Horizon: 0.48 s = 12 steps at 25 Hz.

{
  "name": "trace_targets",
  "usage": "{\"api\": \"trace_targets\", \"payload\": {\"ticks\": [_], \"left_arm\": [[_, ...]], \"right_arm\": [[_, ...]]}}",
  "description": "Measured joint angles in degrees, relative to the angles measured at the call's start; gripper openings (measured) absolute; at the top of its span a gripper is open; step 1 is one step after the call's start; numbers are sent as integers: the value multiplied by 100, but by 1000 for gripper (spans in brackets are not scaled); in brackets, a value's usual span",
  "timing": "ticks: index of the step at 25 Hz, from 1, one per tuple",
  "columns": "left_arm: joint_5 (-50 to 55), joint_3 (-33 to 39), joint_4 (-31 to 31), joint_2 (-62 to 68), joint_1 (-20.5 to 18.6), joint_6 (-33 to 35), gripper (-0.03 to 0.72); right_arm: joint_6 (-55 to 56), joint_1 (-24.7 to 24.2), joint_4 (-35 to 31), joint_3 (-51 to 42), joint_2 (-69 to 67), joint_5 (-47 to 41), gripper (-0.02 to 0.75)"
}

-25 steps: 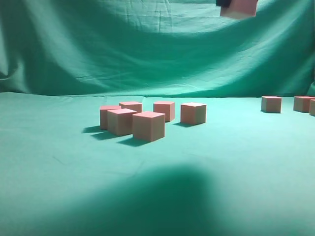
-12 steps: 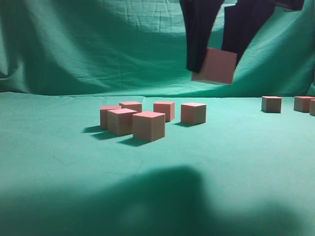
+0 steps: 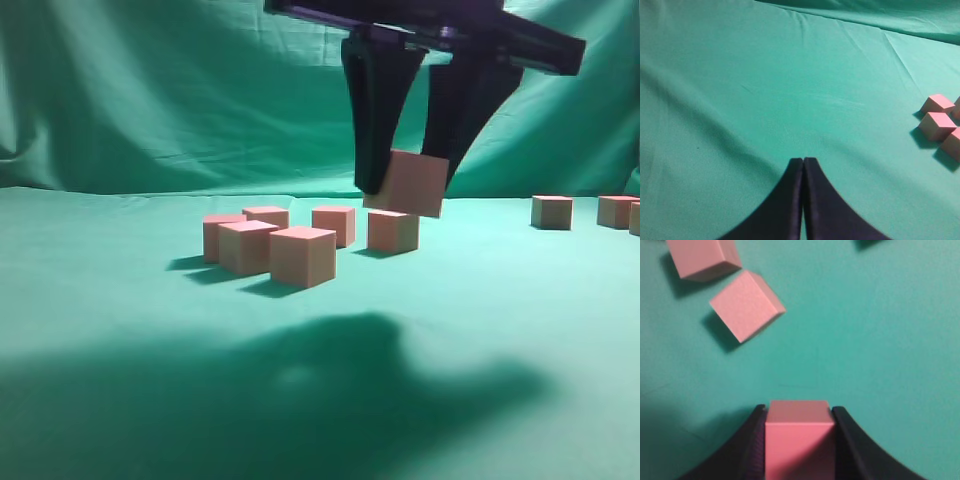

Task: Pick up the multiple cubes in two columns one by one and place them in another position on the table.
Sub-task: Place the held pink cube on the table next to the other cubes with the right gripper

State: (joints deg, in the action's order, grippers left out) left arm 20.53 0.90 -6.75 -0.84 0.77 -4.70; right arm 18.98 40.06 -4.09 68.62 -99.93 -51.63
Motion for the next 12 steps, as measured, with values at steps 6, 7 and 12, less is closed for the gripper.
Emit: {"api": "trace_targets", "payload": {"ticks": [6, 7, 12], "left_arm": [[0, 0, 0, 0, 0, 0, 0], [0, 0, 0, 0, 0, 0, 0], [0, 0, 0, 0, 0, 0, 0]], "right_arm": [[-157, 244, 26, 0, -28, 396, 262], [-166, 346, 97, 0, -28, 464, 262], [380, 737, 933, 0, -50, 660, 262]]}}
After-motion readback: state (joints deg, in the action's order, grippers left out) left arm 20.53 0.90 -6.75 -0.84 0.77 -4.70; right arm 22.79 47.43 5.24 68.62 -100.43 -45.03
